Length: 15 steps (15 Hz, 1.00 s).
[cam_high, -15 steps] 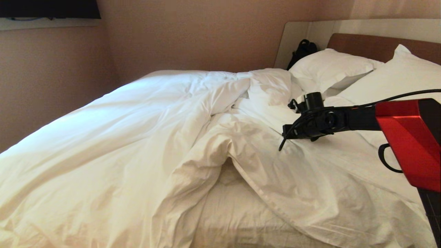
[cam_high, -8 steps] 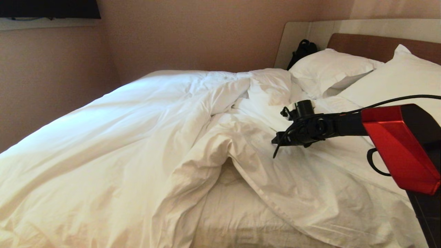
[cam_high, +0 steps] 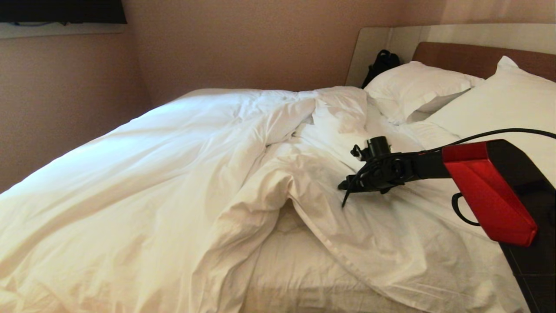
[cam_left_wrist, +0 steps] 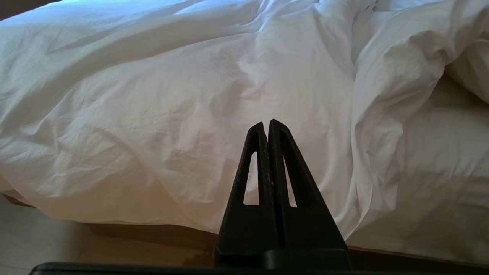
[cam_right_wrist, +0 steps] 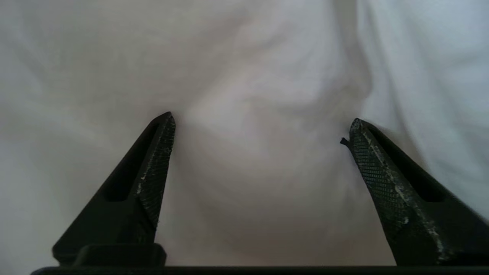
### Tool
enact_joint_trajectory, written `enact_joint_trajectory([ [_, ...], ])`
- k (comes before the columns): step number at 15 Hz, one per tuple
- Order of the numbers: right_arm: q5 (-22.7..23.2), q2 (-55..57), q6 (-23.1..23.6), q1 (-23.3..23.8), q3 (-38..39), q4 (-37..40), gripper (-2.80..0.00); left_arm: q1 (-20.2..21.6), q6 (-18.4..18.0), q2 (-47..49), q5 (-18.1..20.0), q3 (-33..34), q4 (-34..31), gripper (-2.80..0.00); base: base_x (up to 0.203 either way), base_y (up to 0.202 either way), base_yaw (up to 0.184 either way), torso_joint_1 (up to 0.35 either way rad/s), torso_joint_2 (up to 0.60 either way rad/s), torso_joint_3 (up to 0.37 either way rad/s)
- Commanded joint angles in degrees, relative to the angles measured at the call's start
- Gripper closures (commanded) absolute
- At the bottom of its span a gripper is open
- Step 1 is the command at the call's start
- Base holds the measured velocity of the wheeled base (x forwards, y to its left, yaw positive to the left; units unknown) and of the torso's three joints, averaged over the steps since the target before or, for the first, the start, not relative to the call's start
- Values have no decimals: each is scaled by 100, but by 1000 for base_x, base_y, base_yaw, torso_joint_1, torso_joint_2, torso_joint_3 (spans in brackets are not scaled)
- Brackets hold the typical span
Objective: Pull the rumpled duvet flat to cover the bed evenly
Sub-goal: Flatten the corners of the folded blanket
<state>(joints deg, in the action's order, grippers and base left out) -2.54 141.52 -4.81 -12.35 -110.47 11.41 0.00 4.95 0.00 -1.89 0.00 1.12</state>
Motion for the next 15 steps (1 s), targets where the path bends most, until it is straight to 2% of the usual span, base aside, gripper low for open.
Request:
enact_joint_trajectory([
  [1, -22, 224, 15, 5, -9, 10, -280, 0, 6, 0, -4, 0, 2, 0, 0, 0, 0, 0, 0, 0],
  [12, -36, 736, 156, 75, -36, -113, -280, 0, 6, 0, -4, 0, 2, 0, 0, 0, 0, 0, 0, 0],
  [13, -36, 736, 162, 73, -36, -113, 0, 0, 6, 0, -4, 0, 2, 0, 0, 0, 0, 0, 0, 0],
  [15, -28, 719, 156, 75, -36, -113, 0, 0, 6, 0, -4, 0, 2, 0, 0, 0, 0, 0, 0, 0],
])
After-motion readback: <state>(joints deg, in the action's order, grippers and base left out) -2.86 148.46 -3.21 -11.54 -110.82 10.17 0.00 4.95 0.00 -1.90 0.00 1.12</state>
